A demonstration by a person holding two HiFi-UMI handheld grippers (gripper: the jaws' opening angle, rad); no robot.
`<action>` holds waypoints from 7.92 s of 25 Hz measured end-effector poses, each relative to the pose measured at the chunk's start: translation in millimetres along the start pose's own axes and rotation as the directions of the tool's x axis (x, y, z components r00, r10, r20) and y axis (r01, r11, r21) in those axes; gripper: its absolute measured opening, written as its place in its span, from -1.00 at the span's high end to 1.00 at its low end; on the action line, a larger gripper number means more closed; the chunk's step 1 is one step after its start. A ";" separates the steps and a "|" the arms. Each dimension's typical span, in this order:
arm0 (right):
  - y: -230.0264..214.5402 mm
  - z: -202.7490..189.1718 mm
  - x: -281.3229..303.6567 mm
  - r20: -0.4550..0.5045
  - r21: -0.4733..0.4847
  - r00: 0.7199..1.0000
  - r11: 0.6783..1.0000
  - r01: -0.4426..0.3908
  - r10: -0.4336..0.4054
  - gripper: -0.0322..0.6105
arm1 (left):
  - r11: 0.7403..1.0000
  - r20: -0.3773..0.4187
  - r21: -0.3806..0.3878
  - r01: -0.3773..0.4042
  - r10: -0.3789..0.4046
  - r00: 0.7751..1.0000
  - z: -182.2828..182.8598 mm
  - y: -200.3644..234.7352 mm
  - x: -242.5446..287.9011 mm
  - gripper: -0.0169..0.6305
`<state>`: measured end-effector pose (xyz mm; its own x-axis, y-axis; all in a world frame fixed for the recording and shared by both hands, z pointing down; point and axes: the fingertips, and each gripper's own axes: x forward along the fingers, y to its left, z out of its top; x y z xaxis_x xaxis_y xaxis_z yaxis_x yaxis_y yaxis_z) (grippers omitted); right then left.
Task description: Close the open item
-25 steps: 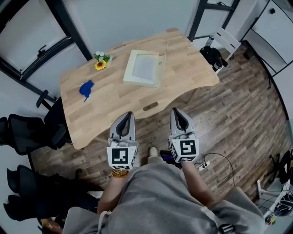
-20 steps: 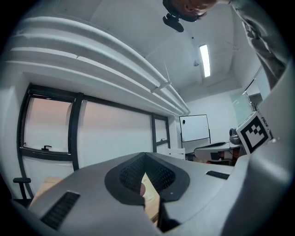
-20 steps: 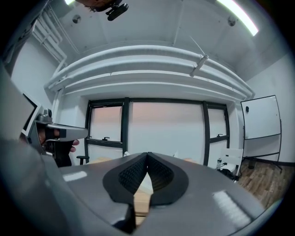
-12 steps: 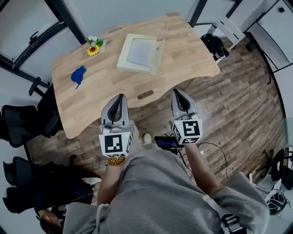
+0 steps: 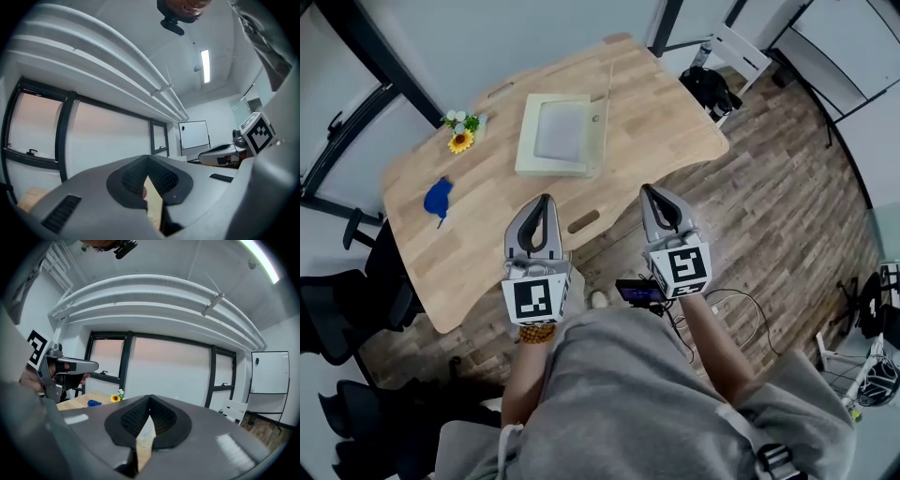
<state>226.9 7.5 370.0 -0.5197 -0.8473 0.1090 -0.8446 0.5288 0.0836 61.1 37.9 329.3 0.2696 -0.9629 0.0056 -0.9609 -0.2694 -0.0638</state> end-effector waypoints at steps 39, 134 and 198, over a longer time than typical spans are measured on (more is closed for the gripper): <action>-72.9 -75.9 229.4 -0.353 -0.030 0.934 0.998 0.053 -0.060 0.31 | 0.978 -0.642 -0.060 0.199 -0.191 0.743 -378.2 167.1 182.1 0.20; 35.6 -164.8 206.4 -0.423 0.237 0.879 0.963 -0.128 0.221 0.79 | 0.922 -0.529 -0.353 0.160 -0.338 0.779 -379.5 100.0 134.7 0.24; 147.1 -290.4 208.6 -0.830 0.117 0.389 0.806 -0.580 0.400 0.74 | 0.843 -0.545 -0.536 0.038 -0.380 0.747 -406.1 114.4 114.6 0.24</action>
<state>31.5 -77.4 692.7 -0.4332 -0.0775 0.8979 -0.3949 0.9119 -0.1118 -43.6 -108.1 727.9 0.5326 -0.6230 0.5728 -0.8338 -0.2700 0.4815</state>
